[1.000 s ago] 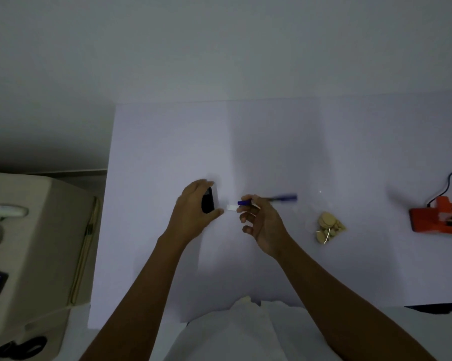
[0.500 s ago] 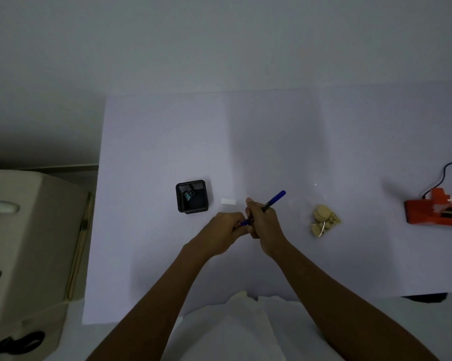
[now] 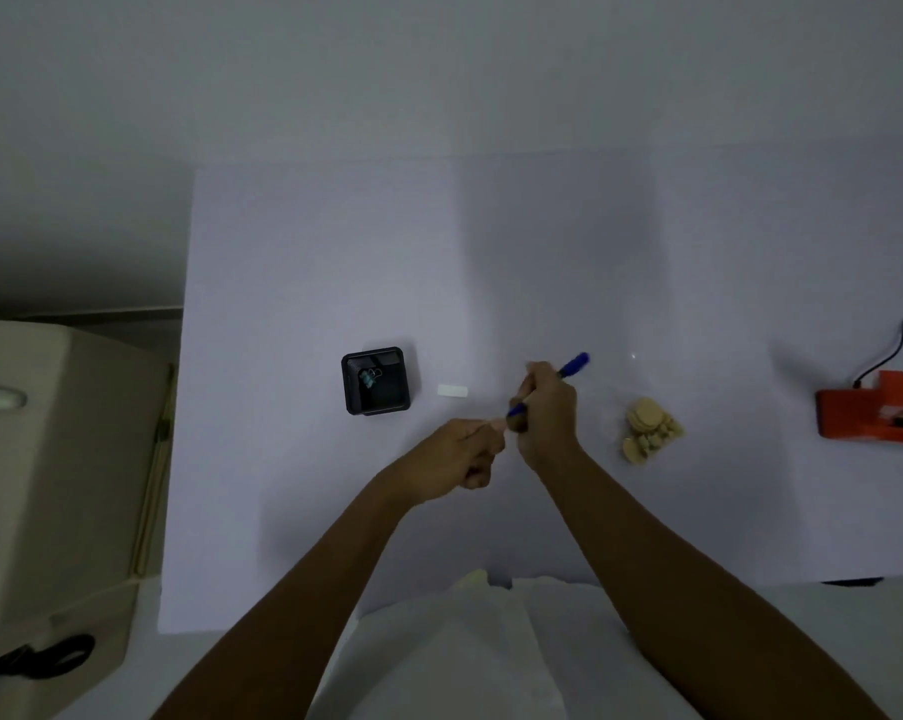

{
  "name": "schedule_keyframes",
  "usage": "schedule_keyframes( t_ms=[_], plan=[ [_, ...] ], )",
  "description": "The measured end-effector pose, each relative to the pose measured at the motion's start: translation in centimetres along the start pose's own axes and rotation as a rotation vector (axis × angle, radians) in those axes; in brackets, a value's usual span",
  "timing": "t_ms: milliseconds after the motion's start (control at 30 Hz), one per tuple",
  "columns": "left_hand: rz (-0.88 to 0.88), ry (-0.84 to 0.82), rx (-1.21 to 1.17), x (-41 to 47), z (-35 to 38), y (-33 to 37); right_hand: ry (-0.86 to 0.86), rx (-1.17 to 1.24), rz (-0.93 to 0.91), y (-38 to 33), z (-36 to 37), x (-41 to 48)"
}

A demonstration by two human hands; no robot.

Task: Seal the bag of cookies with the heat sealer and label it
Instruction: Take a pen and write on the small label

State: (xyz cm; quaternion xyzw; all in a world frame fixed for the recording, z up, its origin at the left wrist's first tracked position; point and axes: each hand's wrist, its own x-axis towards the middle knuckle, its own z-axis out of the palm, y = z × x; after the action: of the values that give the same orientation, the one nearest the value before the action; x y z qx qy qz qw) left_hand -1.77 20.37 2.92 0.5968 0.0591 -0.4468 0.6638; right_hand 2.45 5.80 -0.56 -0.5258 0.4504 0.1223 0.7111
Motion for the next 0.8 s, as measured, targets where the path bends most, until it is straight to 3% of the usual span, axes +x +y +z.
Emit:
schedule_keyframes(
  t_ms=[67, 133, 333, 533, 800],
  plan=[
    [-0.023, -0.048, -0.063, -1.1, -0.4, -1.3, 0.107, 0.120, -0.004, -2.1, -1.7, 2.2],
    [-0.040, 0.013, 0.028, -1.8, -1.0, -3.0, 0.142, 0.047, -0.067, -4.3, -3.4, 4.1],
    [-0.062, 0.478, 0.270, 2.4, -1.0, -5.2, -0.059, -0.098, -0.137, -4.3, -1.6, 4.3],
    [0.104, 0.764, 0.868, 5.9, -1.6, -5.5, -0.082, -0.200, -0.080, 1.2, -0.9, 3.1],
    [0.033, 0.797, 1.120, 7.6, -3.0, -5.9, -0.060, -0.244, -0.053, 2.7, -1.1, 3.4]
  ],
)
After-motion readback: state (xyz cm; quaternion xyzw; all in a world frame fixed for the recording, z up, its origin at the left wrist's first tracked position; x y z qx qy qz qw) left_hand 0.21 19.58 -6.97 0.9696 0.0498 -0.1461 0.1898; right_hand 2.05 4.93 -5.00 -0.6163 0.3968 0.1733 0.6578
